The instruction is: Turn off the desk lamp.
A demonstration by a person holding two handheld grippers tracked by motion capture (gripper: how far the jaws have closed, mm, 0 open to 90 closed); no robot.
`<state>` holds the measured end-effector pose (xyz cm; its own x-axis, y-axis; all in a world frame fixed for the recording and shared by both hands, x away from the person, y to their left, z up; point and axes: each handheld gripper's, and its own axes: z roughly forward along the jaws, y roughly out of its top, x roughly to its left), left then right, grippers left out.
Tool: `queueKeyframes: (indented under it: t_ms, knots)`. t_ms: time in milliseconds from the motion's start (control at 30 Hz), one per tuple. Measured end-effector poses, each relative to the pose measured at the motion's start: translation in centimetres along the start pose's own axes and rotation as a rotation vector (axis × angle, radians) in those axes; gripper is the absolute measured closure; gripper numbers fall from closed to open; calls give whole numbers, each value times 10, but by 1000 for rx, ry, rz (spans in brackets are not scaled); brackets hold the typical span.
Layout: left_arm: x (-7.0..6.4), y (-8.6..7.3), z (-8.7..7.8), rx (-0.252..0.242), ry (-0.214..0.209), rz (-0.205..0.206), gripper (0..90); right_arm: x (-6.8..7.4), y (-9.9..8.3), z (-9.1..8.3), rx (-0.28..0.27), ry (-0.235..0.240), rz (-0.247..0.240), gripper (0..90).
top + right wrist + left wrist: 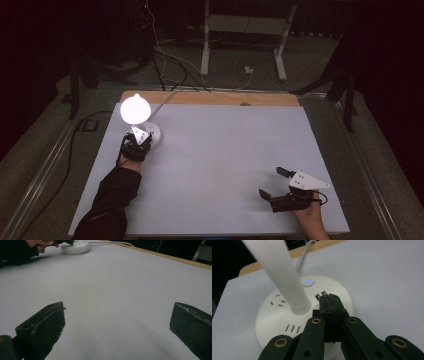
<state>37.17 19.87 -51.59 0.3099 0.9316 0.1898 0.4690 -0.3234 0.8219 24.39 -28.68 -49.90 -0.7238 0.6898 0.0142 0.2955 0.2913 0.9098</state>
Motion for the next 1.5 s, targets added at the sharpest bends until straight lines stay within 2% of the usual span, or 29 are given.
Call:
queueKeyframes:
  t_ms: [133,167,433,1133,1300,1367,1433,1500]
  knots:
    - [0,7,-8,-34,-1,-1,900,0,0,-1,-2,-1,3,0]
    - [2,10,-11,-50,-5,-17,900,-1,0,-1,-2,-1,3,0]
    - [5,4,-6,-21,-9,-31,900,0,0,-1,-3,-1,2,0]
    - [-1,-1,1,14,-16,3,900,0,0,-1,-1,-1,1,0]
    - [2,-1,2,14,-42,-13,900,0,0,-1,0,-2,0,0]
    - [2,-3,2,1,-39,0,900,0,0,-1,0,-2,1,0]
    - [6,-4,2,-5,-65,-33,900,0,0,-1,1,-2,0,0]
    - [5,-4,0,-10,-68,-29,900,0,0,-1,-2,-2,-2,0]
